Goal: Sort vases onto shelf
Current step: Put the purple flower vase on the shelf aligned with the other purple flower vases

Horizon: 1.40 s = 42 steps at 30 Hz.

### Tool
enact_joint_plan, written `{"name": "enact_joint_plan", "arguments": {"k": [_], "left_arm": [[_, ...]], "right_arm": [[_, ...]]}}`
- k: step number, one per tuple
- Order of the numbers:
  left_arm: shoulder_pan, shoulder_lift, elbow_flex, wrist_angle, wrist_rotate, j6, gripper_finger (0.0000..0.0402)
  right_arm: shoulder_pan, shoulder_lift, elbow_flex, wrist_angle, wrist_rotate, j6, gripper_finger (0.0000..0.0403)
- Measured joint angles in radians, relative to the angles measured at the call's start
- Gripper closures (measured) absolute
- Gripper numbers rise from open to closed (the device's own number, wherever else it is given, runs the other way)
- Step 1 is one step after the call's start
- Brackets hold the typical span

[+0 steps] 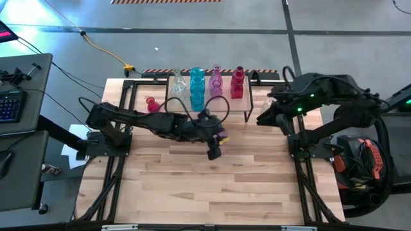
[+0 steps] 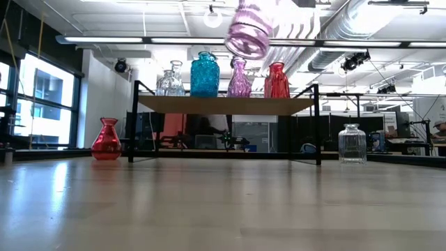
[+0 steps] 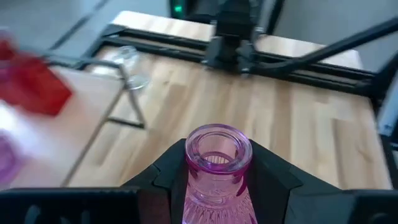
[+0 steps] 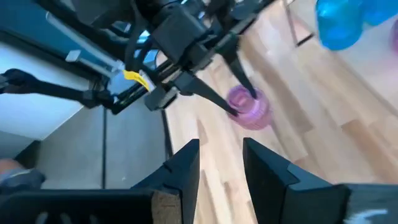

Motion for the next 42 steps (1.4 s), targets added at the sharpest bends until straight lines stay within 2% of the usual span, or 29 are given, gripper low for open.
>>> {"name": "enact_joint_plan", "arguments": {"k": [4, 13, 18, 23, 27, 31, 34, 38, 42], "left_arm": [[-0.029, -0.026, 0.0, -0.039, -0.118, -0.053, 0.0282], [-0.115, -0.036, 0.0, -0.123, -0.381, -0.228, 0.0282], [-0.155, -0.035, 0.0, -0.121, -0.594, -0.339, 0.0282], [-0.173, -0.03, -0.076, -0.052, -0.705, -0.454, 0.0282], [-0.167, -0.028, -0.178, 0.106, -0.745, -0.427, 0.0282], [-0.136, -0.028, -0.254, 0.341, -0.742, -0.246, 0.0282], [-0.102, -0.028, -0.301, 0.532, -0.693, -0.104, 0.0282], [-0.049, -0.028, -0.342, 0.616, -0.655, -0.061, 0.028], [-0.006, -0.028, -0.354, 0.612, -0.64, -0.024, 0.028]], "right_arm": [[0.0, -0.028, 0.0, -0.003, 0.05, -0.038, 0.0299], [0.0, -0.063, -0.001, -0.004, 0.088, -0.144, 0.0299], [0.0, -0.1, -0.002, 0.007, 0.113, -0.195, 0.0299], [0.0, -0.146, -0.002, 0.009, 0.149, -0.231, 0.0299], [0.0, -0.172, -0.002, 0.009, 0.196, -0.236, 0.0299], [0.0, -0.181, -0.002, 0.009, 0.216, -0.258, 0.0299], [0.0, -0.181, -0.002, 0.002, 0.216, -0.258, 0.0299], [0.0, -0.182, -0.002, -0.019, 0.216, -0.257, 0.0299], [0.0, -0.189, -0.002, -0.053, 0.218, -0.271, 0.0299]]}}
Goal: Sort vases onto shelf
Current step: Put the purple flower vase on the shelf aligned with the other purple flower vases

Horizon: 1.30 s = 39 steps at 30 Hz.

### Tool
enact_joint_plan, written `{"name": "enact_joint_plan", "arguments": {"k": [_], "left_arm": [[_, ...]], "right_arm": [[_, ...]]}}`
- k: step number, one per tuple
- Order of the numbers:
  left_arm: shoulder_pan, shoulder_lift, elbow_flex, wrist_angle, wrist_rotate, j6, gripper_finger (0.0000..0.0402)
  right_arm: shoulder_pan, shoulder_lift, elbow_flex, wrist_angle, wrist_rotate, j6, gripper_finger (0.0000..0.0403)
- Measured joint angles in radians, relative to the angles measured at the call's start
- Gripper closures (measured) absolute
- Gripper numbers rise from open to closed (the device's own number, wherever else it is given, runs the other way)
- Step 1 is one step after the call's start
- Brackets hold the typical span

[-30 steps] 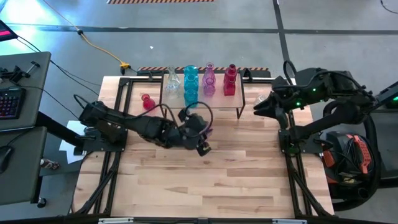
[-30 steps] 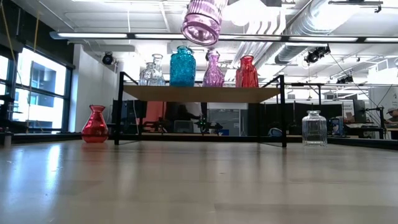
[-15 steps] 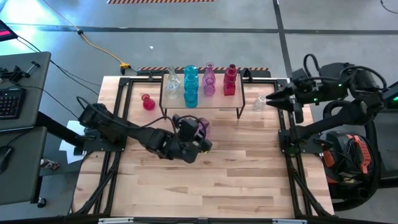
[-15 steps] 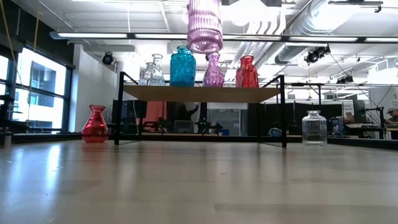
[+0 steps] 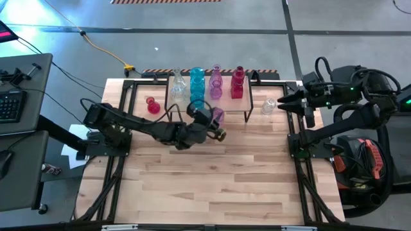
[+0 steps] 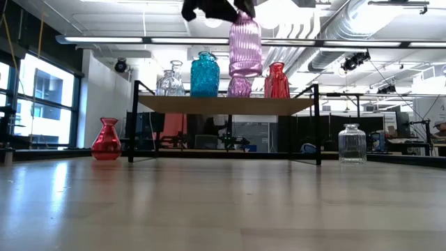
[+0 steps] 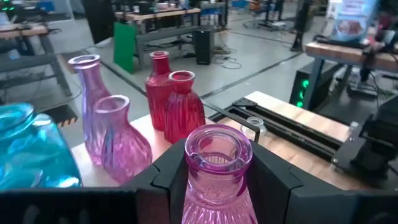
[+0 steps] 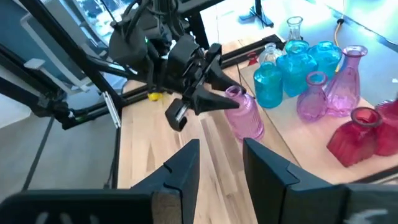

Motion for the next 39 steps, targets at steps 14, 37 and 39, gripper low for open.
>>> {"name": "enact_joint_plan", "arguments": {"k": [14, 37, 39], "left_arm": [[0.105, 0.0, 0.0, 0.002, 0.094, 0.037, 0.028], [0.206, -0.001, -0.072, 0.124, 0.166, 0.043, 0.028], [0.208, -0.001, -0.072, 0.131, 0.165, 0.053, 0.028]], "right_arm": [[0.001, -0.341, -0.389, 0.283, 0.069, -0.068, 0.0299], [0.001, -0.84, -1.177, 0.79, -0.115, -0.064, 0.0299], [0.001, -0.853, -1.202, 0.789, -0.115, -0.062, 0.0299]]}}
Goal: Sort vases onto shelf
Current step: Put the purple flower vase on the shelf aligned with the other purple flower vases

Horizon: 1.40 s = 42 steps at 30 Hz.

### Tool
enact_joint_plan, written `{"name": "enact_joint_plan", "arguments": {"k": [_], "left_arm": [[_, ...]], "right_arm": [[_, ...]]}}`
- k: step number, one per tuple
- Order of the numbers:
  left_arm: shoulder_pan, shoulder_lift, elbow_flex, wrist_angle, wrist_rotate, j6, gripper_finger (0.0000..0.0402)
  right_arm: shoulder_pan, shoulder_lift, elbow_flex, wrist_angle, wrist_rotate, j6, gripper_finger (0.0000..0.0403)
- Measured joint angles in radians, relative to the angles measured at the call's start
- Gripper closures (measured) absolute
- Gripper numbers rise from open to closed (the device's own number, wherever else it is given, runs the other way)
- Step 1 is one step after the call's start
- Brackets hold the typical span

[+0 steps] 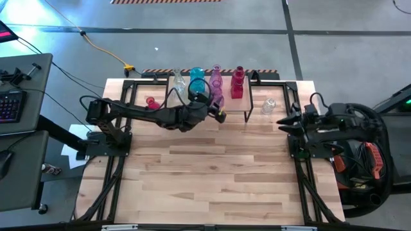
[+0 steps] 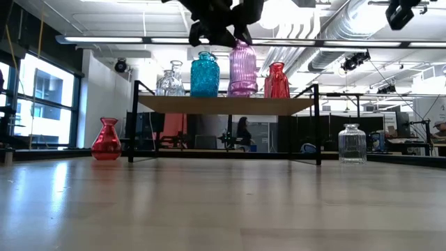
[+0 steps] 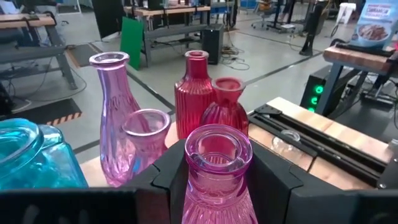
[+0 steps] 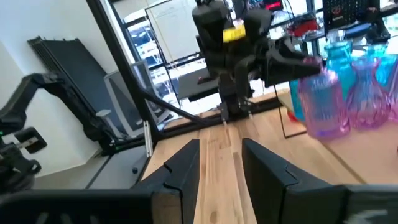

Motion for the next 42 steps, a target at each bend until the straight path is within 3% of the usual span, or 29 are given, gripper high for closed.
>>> {"name": "enact_joint_plan", "arguments": {"k": [17, 42], "left_arm": [[0.033, 0.0, 0.0, -0.031, 0.034, 0.001, 0.028], [0.034, 0.0, 0.0, -0.033, 0.038, -0.024, 0.028]], "right_arm": [[0.0, -0.008, -0.175, -0.001, 0.005, 0.135, 0.0299], [0.0, -0.006, -0.182, -0.046, 0.025, 0.13, 0.0299]]}}
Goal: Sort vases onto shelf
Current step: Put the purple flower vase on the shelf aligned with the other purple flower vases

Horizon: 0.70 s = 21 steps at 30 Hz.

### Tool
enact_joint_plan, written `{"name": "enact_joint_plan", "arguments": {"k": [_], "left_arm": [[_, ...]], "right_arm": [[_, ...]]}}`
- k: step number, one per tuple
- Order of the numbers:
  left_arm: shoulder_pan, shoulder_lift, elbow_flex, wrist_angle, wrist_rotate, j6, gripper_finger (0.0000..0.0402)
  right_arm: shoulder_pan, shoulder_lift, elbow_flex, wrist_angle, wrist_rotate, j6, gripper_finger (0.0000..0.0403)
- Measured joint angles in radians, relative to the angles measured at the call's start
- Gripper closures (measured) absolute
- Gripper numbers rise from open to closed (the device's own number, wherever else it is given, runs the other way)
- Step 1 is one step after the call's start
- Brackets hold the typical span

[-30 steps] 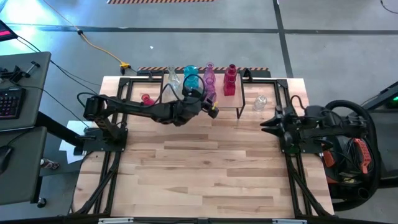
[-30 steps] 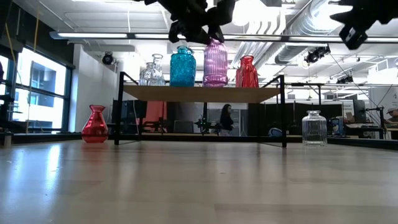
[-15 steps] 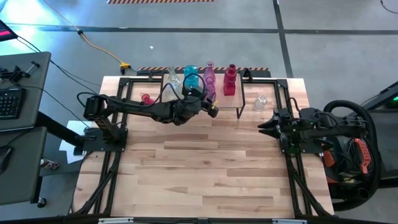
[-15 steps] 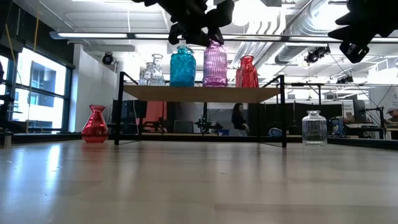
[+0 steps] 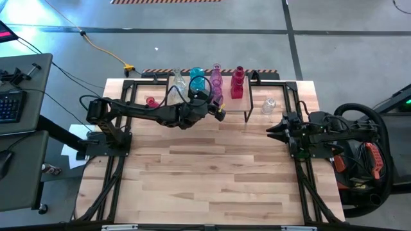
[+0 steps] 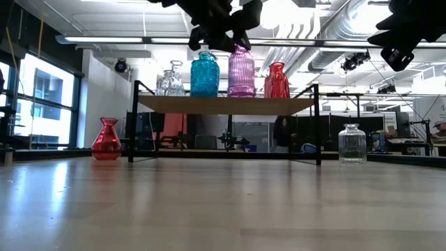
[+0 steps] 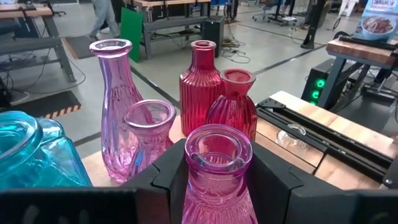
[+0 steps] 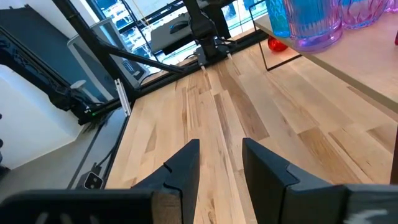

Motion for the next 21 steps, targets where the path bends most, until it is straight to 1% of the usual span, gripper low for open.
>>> {"name": "enact_joint_plan", "arguments": {"k": [15, 21], "left_arm": [[0.004, 0.0, 0.0, 0.0, 0.001, -0.001, 0.028], [0.004, 0.0, 0.0, -0.001, 0.021, -0.003, 0.028]], "right_arm": [[0.0, 0.0, 0.0, 0.0, -0.001, 0.0, 0.0299], [0.0, 0.0, 0.0, 0.0, -0.002, 0.0, 0.0299]]}}
